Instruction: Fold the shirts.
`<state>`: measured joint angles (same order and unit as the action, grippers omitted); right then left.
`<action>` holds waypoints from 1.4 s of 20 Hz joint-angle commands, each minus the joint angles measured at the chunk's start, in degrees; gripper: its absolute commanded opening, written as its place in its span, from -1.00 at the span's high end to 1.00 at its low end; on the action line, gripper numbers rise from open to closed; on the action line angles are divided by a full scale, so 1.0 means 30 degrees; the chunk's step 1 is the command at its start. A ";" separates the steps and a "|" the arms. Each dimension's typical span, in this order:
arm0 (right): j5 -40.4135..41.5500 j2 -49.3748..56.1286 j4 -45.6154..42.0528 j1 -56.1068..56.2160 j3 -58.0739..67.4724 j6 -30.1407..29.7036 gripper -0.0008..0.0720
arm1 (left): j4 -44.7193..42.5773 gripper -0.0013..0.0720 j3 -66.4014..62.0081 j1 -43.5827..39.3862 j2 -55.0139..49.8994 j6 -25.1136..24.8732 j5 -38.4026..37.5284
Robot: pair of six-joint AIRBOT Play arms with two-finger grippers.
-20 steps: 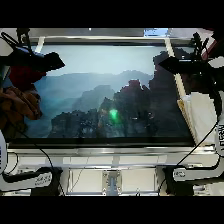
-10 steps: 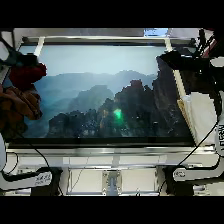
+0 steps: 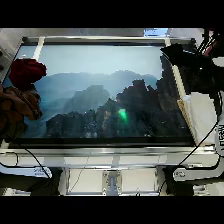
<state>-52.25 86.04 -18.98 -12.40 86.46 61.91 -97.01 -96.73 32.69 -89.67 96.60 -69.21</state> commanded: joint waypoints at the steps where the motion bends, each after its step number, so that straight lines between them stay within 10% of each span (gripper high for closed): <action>1: 0.0248 -0.0015 0.1960 -0.0044 0.0015 0.0007 -0.08 | 0.1523 -0.36 -0.0015 0.1137 -0.2033 0.0095 0.0976; 4: 0.0226 -0.0015 0.2579 0.0000 0.0015 0.0007 -0.08 | 0.2761 -0.81 -0.0015 0.1137 -0.3257 0.0882 0.3016; 10: -0.0328 -0.0015 0.2608 -0.0007 0.0015 0.0000 -0.08 | 0.5858 -0.80 -0.0015 0.1137 -0.4641 0.1392 0.6462; 12: -0.0335 -0.0015 0.2608 -0.0007 0.0015 0.0007 -0.08 | 0.5923 -0.27 -0.0015 0.1137 -0.5027 0.1384 0.6025; 13: -0.0342 -0.0015 0.2616 -0.0007 0.0015 0.0007 -0.08 | 0.6040 0.55 -0.0022 0.1137 -0.5020 0.1384 0.6003; 14: -0.0321 -0.0015 0.2637 -0.0007 0.0015 0.0007 -0.08 | 0.6601 0.93 -0.0044 0.1144 -0.4889 0.1319 0.6164; 22: -0.0816 -0.0015 0.6914 -0.0612 0.0015 -0.0015 -0.07 | 2.0371 0.94 -0.5020 0.0226 -0.1479 -0.6615 0.4138; 28: -0.4612 -0.0015 0.6171 -0.0867 0.0015 -0.0794 -0.06 | 2.2447 0.94 -0.6900 -0.6564 0.1559 -0.8772 0.1100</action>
<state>-60.31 86.04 -0.12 -14.72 86.46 61.28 -34.15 -115.46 22.24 -88.60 74.46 -61.32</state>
